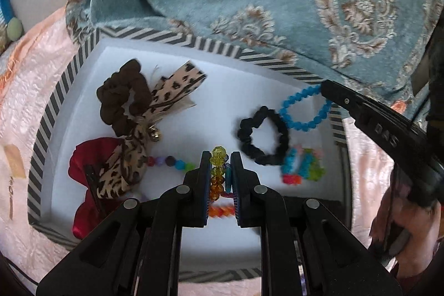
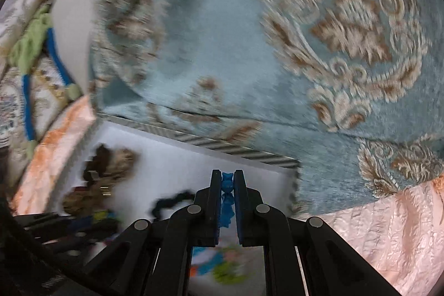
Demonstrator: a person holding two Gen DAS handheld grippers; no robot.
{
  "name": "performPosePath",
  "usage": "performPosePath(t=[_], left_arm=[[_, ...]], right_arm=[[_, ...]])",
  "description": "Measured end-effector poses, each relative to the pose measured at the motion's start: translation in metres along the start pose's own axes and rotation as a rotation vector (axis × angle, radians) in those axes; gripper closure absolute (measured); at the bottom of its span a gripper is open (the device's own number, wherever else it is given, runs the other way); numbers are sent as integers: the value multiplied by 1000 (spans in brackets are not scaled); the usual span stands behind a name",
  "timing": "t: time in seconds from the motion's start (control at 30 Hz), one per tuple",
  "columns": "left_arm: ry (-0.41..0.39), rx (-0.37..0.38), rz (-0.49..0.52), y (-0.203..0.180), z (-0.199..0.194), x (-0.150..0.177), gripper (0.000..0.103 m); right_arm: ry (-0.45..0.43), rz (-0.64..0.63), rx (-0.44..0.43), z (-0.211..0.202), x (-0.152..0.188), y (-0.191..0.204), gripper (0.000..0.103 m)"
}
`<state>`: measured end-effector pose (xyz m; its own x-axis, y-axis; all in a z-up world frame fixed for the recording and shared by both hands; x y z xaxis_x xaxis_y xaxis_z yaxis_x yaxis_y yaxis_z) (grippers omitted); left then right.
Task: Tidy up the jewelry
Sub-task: 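Carry both bracelets into the white tray and open both tools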
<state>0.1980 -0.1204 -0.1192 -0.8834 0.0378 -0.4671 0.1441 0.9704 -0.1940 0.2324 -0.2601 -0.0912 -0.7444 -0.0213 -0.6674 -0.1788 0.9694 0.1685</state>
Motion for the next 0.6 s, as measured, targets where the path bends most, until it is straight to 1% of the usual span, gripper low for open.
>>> performPosePath(t=[0.13, 0.17, 0.2, 0.23, 0.27, 0.3, 0.37, 0.43, 0.53, 0.6], left_arm=[[4, -16, 4, 5, 7, 2, 91], [4, -14, 5, 5, 7, 3, 91], [0, -17, 9, 5, 6, 3, 88], [-5, -22, 15, 5, 5, 4, 85], [-13, -34, 25, 4, 3, 4, 73], [-20, -42, 31, 4, 2, 4, 57], [-36, -39, 32, 3, -2, 4, 46], [-42, -43, 33, 4, -8, 6, 45], [-63, -56, 44, 6, -21, 11, 45], [-79, -72, 46, 8, -30, 16, 45]], right_arm=[[33, 32, 36, 13, 9, -22, 95], [34, 37, 32, 13, 11, -23, 93], [33, 39, 23, 12, 13, -23, 89], [25, 34, 11, 9, 14, -22, 73], [12, 25, 6, 6, 15, -21, 55], [0, 16, 8, 2, 16, -19, 51], [-12, -13, 16, -7, 18, -15, 51], [-13, -22, 12, -16, 21, -10, 51], [-28, 0, -17, -35, 27, -3, 51], [-40, 4, -13, -49, 33, 2, 50]])
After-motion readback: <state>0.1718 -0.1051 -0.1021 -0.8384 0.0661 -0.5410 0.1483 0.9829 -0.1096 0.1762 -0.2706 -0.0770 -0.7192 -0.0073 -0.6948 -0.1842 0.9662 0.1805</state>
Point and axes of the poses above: each gripper's, at about its wrist camera, not at the fingertips, and z roughly the way its jaws point, y to its left, x to its underside, the point moved 9 cm from there along z, roughly the way its jaws point, and after that the axes turned 4 degrees about -x, right-handed, at the moved point
